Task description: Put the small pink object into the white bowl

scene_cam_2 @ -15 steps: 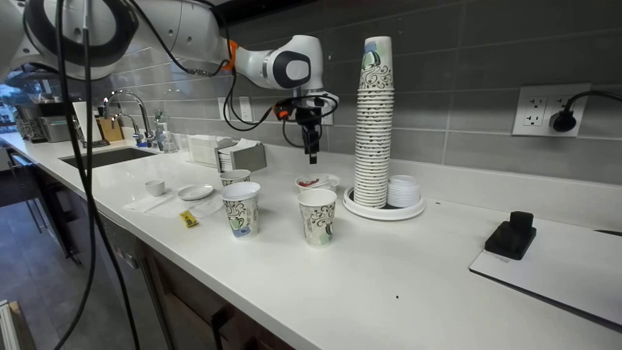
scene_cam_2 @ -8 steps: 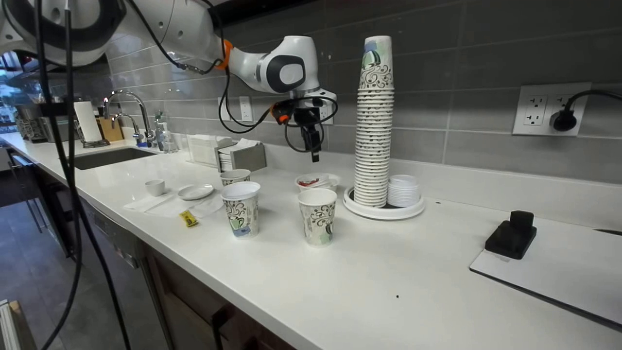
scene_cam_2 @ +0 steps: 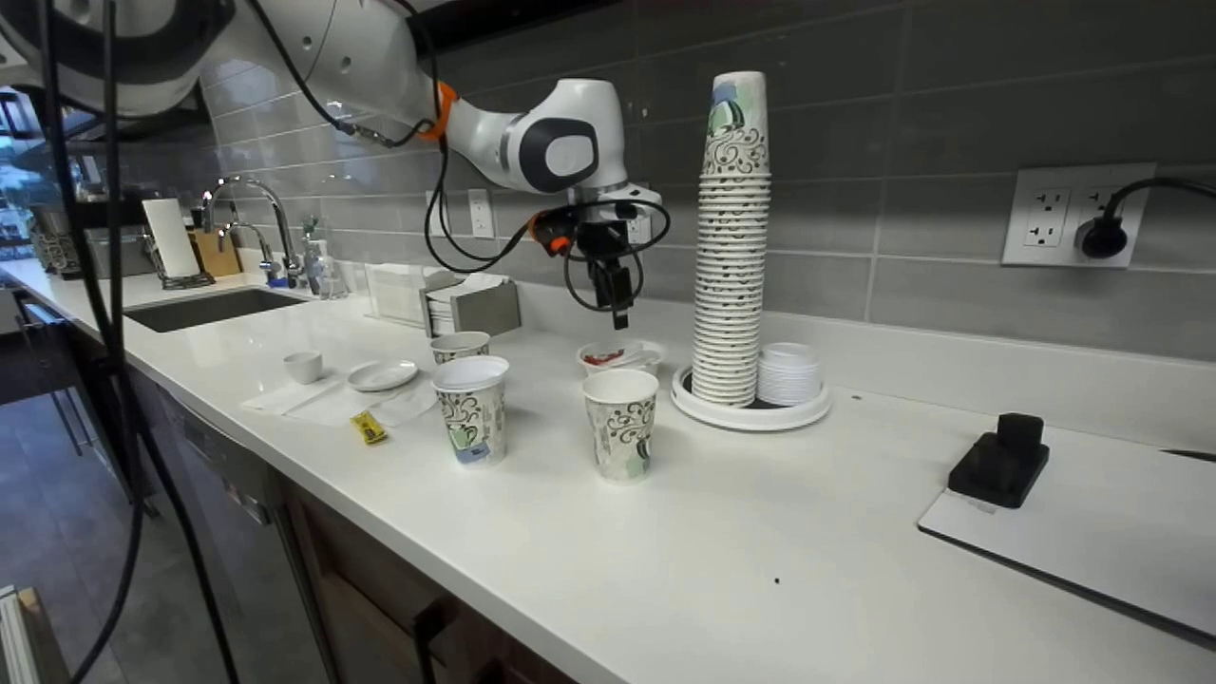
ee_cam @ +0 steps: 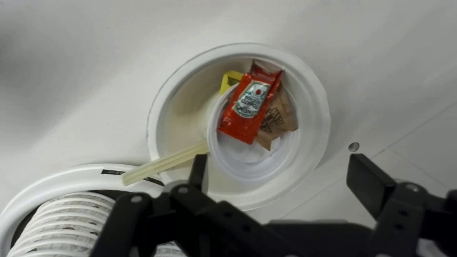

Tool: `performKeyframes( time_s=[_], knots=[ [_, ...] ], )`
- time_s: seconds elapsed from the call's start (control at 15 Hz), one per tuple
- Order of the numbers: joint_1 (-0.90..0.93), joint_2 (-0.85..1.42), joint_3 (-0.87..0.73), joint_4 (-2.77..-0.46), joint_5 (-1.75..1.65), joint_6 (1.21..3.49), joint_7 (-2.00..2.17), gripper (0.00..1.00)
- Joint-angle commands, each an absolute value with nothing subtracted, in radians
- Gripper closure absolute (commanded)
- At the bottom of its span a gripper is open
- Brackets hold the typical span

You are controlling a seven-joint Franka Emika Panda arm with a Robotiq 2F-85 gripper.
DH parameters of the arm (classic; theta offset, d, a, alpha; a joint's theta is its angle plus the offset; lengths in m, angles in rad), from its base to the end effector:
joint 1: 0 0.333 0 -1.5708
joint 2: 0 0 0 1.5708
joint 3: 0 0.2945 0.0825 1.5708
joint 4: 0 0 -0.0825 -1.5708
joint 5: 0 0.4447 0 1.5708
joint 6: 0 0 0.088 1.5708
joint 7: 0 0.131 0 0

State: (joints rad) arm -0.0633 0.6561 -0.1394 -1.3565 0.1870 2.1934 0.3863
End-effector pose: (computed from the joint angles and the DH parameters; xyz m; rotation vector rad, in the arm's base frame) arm 0.7822 -0.1307 0.2913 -2.8755 0.9645 -0.2730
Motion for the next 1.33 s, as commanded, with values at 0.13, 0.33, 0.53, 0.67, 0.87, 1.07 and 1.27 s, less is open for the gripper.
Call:
performKeyframes(
  time_s=[0.13,0.33,0.53,0.67,0.87,1.07,1.27],
  knots=[
    [-0.164,0.437,-0.076,-1.687,0.262,2.358,0.141,0.0],
    [-0.23,0.318,-0.015,-1.824,0.361,2.331,-0.073,0.0],
    [-0.258,0.184,0.0,-1.969,0.437,2.255,-0.258,0.0],
    [-0.249,0.094,-0.023,-2.071,0.467,2.254,-0.319,0.0],
    [-0.225,-0.05,-0.058,-2.231,0.511,2.292,-0.363,0.0],
    [-0.193,-0.207,-0.09,-2.393,0.556,2.37,-0.373,0.0],
    [-0.149,-0.374,-0.115,-2.558,0.615,2.48,-0.354,0.0]
  ],
)
